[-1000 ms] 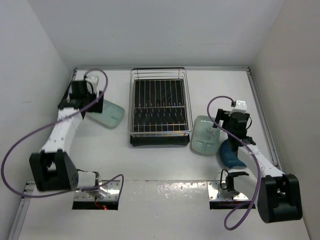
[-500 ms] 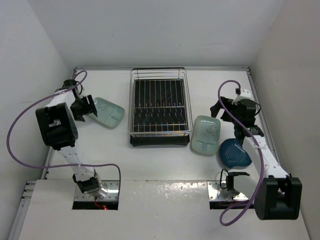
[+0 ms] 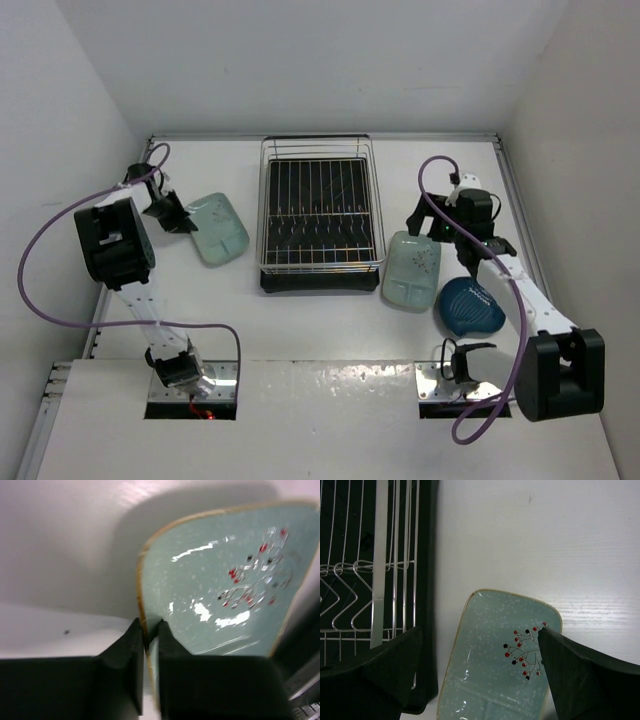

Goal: Load the plates into the dish rack

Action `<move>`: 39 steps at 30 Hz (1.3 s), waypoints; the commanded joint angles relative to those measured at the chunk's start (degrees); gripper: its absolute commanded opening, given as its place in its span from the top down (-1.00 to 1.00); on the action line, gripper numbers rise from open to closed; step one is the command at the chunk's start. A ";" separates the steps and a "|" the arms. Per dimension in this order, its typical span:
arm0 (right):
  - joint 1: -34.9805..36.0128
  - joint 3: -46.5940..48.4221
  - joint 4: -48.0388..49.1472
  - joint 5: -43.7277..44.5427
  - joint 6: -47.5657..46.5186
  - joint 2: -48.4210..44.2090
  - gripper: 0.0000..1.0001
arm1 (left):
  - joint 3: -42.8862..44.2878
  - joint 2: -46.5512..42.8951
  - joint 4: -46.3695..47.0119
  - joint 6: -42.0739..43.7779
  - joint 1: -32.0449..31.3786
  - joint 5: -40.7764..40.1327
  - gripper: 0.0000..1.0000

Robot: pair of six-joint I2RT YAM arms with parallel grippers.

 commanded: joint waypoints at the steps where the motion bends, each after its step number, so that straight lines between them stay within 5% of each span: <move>1: 1.15 3.62 -0.15 2.93 -1.91 0.08 -0.93 | -1.74 4.31 0.86 1.60 -0.35 -0.57 0.92; 15: 2.65 0.55 -1.90 6.71 -3.49 -4.14 -0.93 | 3.36 1.32 -1.59 23.65 0.53 -3.38 0.99; 24: 2.91 0.11 -4.54 8.12 -4.90 -8.27 -0.93 | -0.41 2.03 -3.35 27.00 0.53 -0.48 0.50; 28: 2.82 -0.68 -5.95 8.82 -5.16 -10.73 -0.93 | -4.80 -0.08 -3.88 27.53 1.06 1.63 0.45; 34: 2.82 -2.44 -5.95 8.30 -3.76 -12.05 -0.93 | -6.05 1.94 -3.88 28.06 1.06 2.25 1.00; 39: 3.96 -0.70 -6.56 6.71 -2.17 -9.25 -0.87 | 0.17 -2.62 -8.09 28.06 1.06 0.24 1.00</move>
